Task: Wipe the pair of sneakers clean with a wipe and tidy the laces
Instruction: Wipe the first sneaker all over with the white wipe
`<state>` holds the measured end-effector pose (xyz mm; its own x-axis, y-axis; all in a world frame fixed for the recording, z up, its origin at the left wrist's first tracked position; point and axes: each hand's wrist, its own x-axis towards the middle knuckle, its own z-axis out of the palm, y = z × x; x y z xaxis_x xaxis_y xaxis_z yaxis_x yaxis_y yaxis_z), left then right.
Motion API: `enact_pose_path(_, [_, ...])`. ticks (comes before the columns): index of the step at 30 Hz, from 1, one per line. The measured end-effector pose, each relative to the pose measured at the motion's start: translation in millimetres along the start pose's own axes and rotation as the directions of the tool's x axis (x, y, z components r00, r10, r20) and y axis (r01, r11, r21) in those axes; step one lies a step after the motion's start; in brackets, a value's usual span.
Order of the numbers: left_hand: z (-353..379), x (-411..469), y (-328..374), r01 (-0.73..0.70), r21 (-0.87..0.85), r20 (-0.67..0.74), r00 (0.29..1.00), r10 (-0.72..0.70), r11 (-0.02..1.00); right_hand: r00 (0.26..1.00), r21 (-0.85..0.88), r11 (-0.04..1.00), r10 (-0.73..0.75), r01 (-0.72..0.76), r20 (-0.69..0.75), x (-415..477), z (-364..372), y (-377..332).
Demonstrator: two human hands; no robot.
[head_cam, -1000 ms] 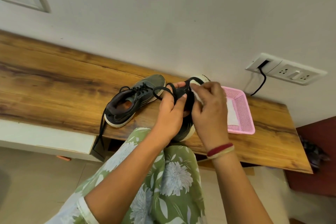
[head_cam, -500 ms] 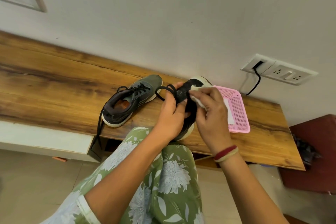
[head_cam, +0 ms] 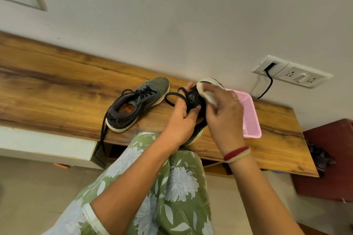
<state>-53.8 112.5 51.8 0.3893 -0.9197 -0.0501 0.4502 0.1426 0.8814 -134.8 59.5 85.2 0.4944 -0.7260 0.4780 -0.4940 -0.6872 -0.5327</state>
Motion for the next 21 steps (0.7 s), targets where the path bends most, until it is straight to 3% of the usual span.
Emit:
enact_pose_path(2, [1, -2, 0, -0.014, 0.035, 0.037, 0.999, 0.012, 0.999, 0.999, -0.105, 0.994, -0.017, 0.021, 0.040, -5, 4, 7])
enact_pose_path(7, [1, -2, 4, 0.095, -0.204, 0.093, 0.993, -0.077, 0.974, 0.996, 0.051, 0.995, 0.087, -0.086, -0.010, -12, 1, 10])
enact_pose_path(11, [0, -1, 0, 0.072, -0.135, 0.045, 0.997, -0.066, 0.988, 0.990, 0.219, 0.968, 0.099, -0.119, 0.099, -9, -12, 13])
enact_pose_path(12, [0, -2, -1, 0.079, -0.121, 0.048, 0.996, -0.073, 0.990, 0.976, 0.340, 0.918, 0.164, -0.205, 0.146, -6, -17, 13])
enact_pose_path(14, [-1, -1, -2, 0.084, -0.103, 0.044, 0.996, -0.080, 0.991, 0.917, 0.598, 0.698, 0.338, -0.395, 0.211, 2, -28, 11])
enact_pose_path(15, [-2, 0, -2, 0.085, -0.089, 0.038, 0.996, -0.082, 0.992, 0.900, 0.652, 0.636, 0.391, -0.414, 0.191, 5, -32, 10])
enact_pose_path(16, [-2, 1, -2, 0.084, -0.073, 0.035, 0.996, -0.081, 0.994, 0.903, 0.646, 0.652, 0.402, -0.397, 0.150, 8, -33, 10])
enact_pose_path(18, [0, 1, -2, 0.074, -0.029, 0.050, 0.996, -0.072, 0.997, 0.942, 0.539, 0.778, 0.317, -0.323, 0.106, 13, -32, 8])
enact_pose_path(21, [2, 0, -2, 0.061, -0.026, 0.086, 0.995, -0.059, 0.998, 0.985, 0.167, 0.983, 0.049, -0.078, 0.166, 11, -22, 10])
